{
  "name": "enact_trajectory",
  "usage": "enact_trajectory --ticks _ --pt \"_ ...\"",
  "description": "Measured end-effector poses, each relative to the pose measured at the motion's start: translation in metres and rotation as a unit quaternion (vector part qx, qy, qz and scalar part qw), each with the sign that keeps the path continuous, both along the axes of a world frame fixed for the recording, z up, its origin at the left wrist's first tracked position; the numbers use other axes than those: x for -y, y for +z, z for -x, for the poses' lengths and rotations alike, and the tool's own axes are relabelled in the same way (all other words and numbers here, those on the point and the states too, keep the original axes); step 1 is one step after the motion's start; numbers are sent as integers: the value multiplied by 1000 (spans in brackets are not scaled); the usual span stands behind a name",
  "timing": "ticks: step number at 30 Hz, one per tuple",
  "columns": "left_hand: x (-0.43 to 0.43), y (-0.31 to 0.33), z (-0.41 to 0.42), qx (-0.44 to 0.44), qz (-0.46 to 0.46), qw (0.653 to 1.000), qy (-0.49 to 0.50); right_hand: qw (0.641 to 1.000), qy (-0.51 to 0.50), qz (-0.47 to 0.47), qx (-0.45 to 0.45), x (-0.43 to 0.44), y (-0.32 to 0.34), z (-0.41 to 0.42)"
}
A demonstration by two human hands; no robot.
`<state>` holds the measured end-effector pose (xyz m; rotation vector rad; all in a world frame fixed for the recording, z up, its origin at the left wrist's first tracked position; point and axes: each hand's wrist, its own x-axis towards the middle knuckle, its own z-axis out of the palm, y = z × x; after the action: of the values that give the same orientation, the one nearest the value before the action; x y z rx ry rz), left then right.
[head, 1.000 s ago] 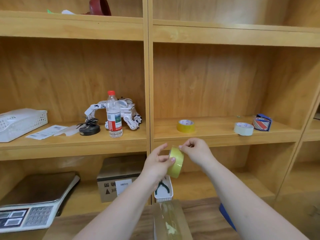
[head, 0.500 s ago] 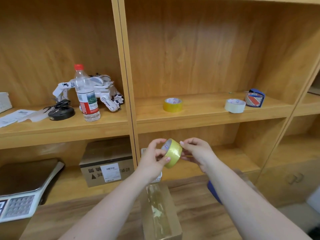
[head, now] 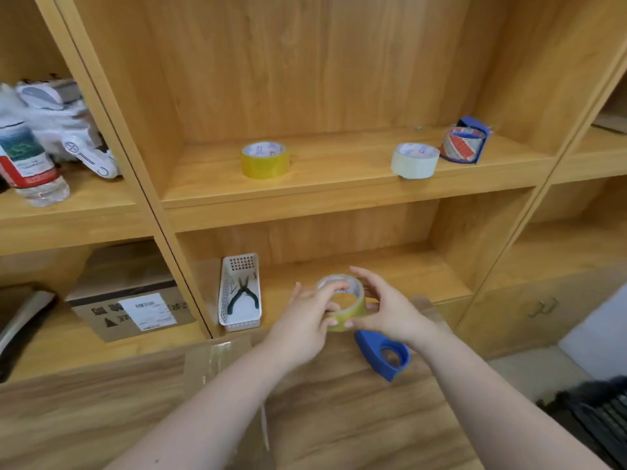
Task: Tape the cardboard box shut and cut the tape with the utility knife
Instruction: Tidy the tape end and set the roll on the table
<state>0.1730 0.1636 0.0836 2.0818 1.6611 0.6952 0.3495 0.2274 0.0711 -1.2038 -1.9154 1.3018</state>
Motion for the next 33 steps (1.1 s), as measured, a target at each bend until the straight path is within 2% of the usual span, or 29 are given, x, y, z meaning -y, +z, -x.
enact_trajectory --ticks 4,11,15,18,22,25,29,33 --pt "-23 -32 -33 23 6 1000 2 999 -36 0 13 -15 -34 -40" --pt "-60 -92 -88 111 193 973 60 996 -66 56 -14 -28 -97 -107" --pt "-80 -118 -122 119 243 960 63 994 -84 72 -25 -36 -130 -139" --pt "-99 -133 -144 99 264 958 50 993 -98 62 11 -42 -145 -155" --pt "-133 -155 -176 68 287 955 19 979 -165 26 114 -54 -168 -172" --pt "-157 -173 -200 52 318 947 -1 968 -219 59 112 -65 -187 -176" --pt "-183 -203 -220 -14 326 945 -15 948 -273 69 149 -79 -216 -178" --pt "-197 -228 -224 -53 337 940 -2 942 -266 72 192 -91 -231 -175"
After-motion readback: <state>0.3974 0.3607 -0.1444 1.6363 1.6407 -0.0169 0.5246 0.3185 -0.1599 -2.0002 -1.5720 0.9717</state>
